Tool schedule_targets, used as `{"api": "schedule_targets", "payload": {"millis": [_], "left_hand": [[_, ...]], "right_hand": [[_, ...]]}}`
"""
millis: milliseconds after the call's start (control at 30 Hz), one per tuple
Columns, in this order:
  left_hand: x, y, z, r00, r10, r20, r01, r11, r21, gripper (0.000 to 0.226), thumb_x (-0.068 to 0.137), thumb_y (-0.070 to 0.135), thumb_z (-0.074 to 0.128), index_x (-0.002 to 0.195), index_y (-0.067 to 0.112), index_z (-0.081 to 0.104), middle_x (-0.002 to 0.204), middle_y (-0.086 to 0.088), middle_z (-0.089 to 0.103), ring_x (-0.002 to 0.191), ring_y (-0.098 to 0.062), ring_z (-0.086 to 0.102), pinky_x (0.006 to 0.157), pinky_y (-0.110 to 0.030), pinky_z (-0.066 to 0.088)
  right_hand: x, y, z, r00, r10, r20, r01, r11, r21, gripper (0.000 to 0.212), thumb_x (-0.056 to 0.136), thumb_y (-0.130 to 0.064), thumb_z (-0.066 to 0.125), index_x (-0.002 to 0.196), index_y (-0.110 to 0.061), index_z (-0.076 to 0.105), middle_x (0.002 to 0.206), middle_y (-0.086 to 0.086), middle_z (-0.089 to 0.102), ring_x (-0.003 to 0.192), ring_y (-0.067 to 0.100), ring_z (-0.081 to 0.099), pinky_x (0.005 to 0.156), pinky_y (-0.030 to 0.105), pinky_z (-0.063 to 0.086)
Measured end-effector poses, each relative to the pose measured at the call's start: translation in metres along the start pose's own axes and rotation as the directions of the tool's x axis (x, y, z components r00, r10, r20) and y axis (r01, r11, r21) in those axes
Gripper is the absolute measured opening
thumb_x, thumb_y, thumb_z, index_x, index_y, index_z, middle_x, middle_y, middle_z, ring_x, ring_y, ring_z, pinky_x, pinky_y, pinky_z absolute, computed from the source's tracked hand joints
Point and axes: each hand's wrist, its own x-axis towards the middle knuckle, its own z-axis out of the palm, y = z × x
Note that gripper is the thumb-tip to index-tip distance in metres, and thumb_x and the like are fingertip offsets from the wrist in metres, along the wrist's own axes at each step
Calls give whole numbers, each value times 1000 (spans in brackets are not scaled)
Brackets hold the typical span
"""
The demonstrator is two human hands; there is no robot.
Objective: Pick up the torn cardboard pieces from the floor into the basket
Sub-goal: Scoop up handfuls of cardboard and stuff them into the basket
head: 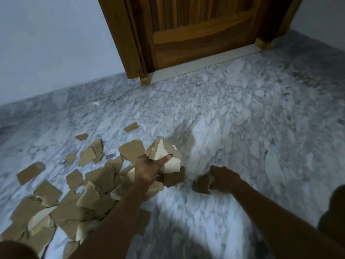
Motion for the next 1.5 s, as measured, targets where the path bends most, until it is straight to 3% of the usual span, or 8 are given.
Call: {"api": "schedule_targets", "payload": {"millis": [167, 467, 767, 900, 1100, 1200, 1300, 1500], "left_hand": [[10, -4, -43, 984, -12, -178, 7, 1000, -25, 44, 69, 32, 87, 105, 14, 71, 104, 1, 71, 92, -19, 69, 82, -34, 56], [-4, -48, -81, 985, -25, -169, 48, 990, 136, 27, 72, 15, 86, 92, 6, 70, 77, -1, 72, 59, -4, 69, 48, -19, 53], [0, -62, -105, 998, -42, -40, 55, 911, 409, 40, 67, 26, 87, 100, 12, 70, 85, -4, 72, 72, -15, 70, 59, -31, 58], [11, -45, -120, 998, -70, -1, 63, 885, 461, 42, 71, 30, 85, 104, 11, 68, 94, -7, 73, 88, -25, 69, 72, -37, 57], [14, -9, -154, 986, -155, 59, 149, 985, 82, 51, 73, 5, 83, 117, 7, 59, 107, -10, 68, 93, -27, 68, 56, -36, 59], [11, -9, -168, 979, -204, -10, 202, 960, 193, 29, 70, 7, 86, 86, 5, 61, 83, -9, 66, 74, -24, 67, 58, -40, 60], [6, -20, -185, 984, -175, 42, 127, 841, 526, 25, 74, 19, 85, 70, 6, 63, 66, -5, 62, 62, -19, 62, 60, -35, 54], [-10, -28, -211, 823, -434, 367, -112, 509, 853, 50, 74, 29, 84, 118, 16, 65, 106, 6, 62, 104, -17, 60, 88, -27, 43]], "right_hand": [[32, -22, -31, 992, -121, -37, 125, 985, 120, 63, 78, -37, 80, 127, -10, 53, 126, 7, 58, 118, 26, 57, 81, 25, 39], [47, -106, 29, 957, -278, -88, 274, 960, -62, 29, 90, -26, 57, 115, -14, 51, 120, 8, 51, 111, 32, 51, 80, 36, 44], [48, -96, 20, 992, -96, -80, 80, 981, -175, 56, 85, -52, 60, 129, -19, 51, 130, 8, 52, 122, 34, 51, 100, 46, 43], [48, -88, 9, 998, -65, 6, 66, 997, -44, 48, 71, -42, 80, 107, -16, 62, 115, 8, 65, 103, 26, 63, 77, 27, 48], [22, -136, -26, 977, -190, 96, 171, 970, 172, 34, 59, -35, 92, 77, -19, 69, 68, -6, 63, 58, 8, 60, 43, 16, 38], [9, -180, -1, 897, -385, 216, 380, 923, 64, 32, 69, -27, 90, 91, -13, 72, 81, -4, 62, 69, 2, 60, 59, 17, 43], [8, -206, 45, 822, -500, 270, 531, 846, -50, 46, 80, -19, 81, 121, -8, 66, 118, 6, 64, 112, 13, 58, 94, 30, 45], [18, -196, 86, 814, -560, 156, 578, 751, -319, 89, 67, -44, 85, 141, -11, 47, 142, 15, 49, 132, 35, 45, 106, 48, 36]]}}
